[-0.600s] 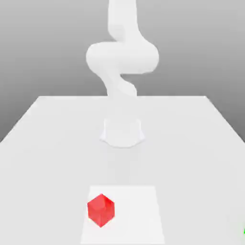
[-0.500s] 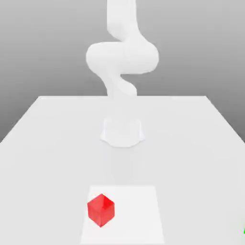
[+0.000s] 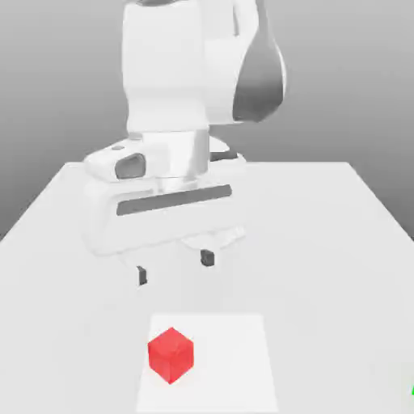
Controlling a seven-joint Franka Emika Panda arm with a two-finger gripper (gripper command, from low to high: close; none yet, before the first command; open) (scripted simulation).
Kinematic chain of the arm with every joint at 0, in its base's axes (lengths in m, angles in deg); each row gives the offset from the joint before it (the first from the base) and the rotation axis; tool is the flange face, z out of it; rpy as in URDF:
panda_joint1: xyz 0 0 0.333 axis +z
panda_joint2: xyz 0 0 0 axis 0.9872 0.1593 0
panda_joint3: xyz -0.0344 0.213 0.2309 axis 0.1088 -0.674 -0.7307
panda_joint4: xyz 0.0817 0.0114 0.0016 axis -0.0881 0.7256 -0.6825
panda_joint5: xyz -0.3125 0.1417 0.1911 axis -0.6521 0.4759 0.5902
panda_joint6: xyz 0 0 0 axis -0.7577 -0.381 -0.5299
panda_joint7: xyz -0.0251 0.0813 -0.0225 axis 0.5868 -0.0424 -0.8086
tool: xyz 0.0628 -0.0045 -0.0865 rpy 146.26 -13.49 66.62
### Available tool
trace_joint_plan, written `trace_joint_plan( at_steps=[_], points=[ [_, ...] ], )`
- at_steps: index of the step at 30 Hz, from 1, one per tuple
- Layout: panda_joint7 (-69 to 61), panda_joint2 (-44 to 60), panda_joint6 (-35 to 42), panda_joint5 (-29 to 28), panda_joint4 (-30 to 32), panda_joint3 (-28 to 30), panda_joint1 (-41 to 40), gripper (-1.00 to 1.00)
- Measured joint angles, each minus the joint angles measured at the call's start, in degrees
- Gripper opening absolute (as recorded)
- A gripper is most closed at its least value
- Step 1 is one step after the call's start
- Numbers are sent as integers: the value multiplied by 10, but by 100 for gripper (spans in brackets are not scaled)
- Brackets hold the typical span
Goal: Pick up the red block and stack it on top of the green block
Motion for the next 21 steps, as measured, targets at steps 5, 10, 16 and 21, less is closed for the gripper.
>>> trace_joint_plan(
  at_steps=[5, 10, 16, 21],
  points=[
    [-101, 104, -60, 24, 27, -12, -18, 0],
    [-146, 201, -138, 77, 14, -60, -55, -100],
    [-148, 208, -143, 79, 13, -64, -58, -100],
    [-111, 131, -80, 30, 26, -36, -41, -100]
  ],
)
